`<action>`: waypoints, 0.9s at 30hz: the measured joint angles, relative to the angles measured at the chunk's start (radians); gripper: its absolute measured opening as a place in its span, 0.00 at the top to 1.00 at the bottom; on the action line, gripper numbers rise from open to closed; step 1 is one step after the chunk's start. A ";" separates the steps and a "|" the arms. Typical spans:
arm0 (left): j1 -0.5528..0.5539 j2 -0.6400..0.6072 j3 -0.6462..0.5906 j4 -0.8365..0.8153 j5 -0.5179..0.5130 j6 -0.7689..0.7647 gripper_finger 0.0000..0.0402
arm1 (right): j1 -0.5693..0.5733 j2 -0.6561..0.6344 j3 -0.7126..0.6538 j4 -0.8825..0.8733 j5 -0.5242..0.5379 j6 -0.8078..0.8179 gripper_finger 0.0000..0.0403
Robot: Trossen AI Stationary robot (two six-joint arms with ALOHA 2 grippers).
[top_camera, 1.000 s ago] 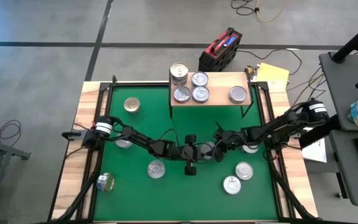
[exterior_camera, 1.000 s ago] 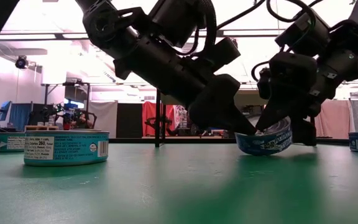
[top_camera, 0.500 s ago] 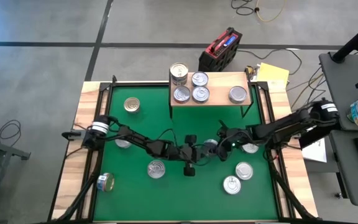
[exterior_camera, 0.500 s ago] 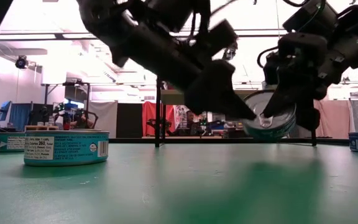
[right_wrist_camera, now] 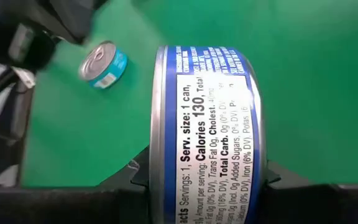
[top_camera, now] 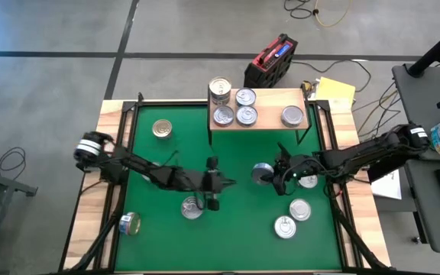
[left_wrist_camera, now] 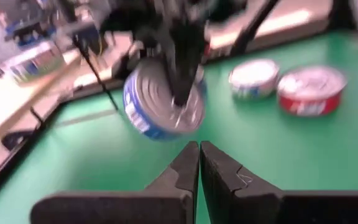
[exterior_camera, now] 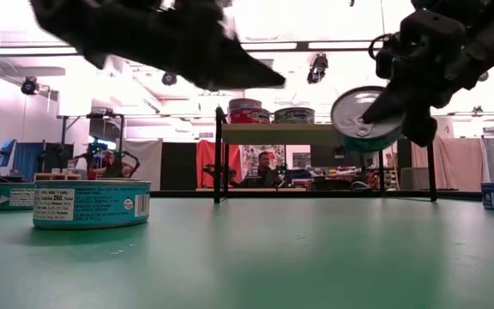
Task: Stack canned seafood by type on shelf
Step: Put the blue tuna can on the shelf
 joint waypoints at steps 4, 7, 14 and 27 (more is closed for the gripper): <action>0.000 -0.079 -0.110 0.186 0.030 -0.013 1.00 | 0.030 0.022 0.009 0.053 0.070 -0.078 0.70; 0.001 -0.095 -0.155 0.288 0.027 -0.029 1.00 | 0.040 0.040 0.010 0.157 0.079 -0.139 0.70; 0.006 -0.095 -0.151 0.347 0.025 -0.071 0.95 | 0.044 0.109 0.010 0.398 0.081 -0.178 0.70; 0.094 -0.095 -0.089 0.227 0.073 -0.362 0.48 | 0.048 0.189 0.010 0.555 0.071 -0.329 0.70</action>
